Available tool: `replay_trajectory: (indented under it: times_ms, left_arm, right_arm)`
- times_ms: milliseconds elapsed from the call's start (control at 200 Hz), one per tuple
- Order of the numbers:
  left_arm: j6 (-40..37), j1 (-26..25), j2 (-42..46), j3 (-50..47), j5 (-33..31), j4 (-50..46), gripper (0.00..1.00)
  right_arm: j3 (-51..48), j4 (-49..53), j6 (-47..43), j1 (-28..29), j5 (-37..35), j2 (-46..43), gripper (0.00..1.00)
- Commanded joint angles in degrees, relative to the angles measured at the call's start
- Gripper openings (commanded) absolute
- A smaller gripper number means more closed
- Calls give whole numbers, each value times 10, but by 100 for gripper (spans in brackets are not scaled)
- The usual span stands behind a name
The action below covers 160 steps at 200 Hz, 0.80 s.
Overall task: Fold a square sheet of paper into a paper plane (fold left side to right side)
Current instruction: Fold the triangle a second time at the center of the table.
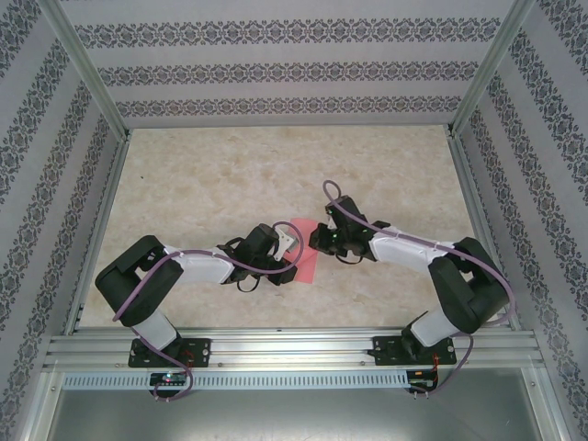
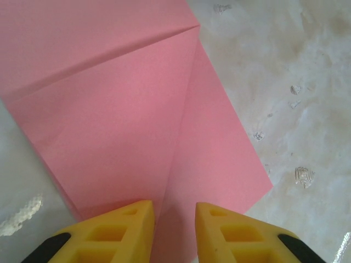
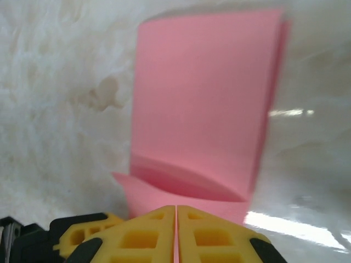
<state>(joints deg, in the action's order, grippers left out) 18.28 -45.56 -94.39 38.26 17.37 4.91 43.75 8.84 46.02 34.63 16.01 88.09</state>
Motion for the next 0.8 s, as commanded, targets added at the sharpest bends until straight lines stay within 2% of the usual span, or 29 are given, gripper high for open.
replay_trajectory:
  times_ms: [0, 175, 395, 794]
  left_arm:
    - [3, -9, -2, -10, -14, -53, 29]
    - [3, -9, -3, -9, -14, -52, 29]
    - [5, -10, 5, -15, -16, -57, 30]
    - [20, -9, 44, -59, -19, -68, 30]
  right_arm:
    - [-10, -58, 52, 20, 18, 34, 10]
    - [8, -74, 55, 30, 25, 79, 10]
    - [26, -30, 39, 28, -1, 111, 10]
    - [25, 1, 26, 24, -16, 124, 10]
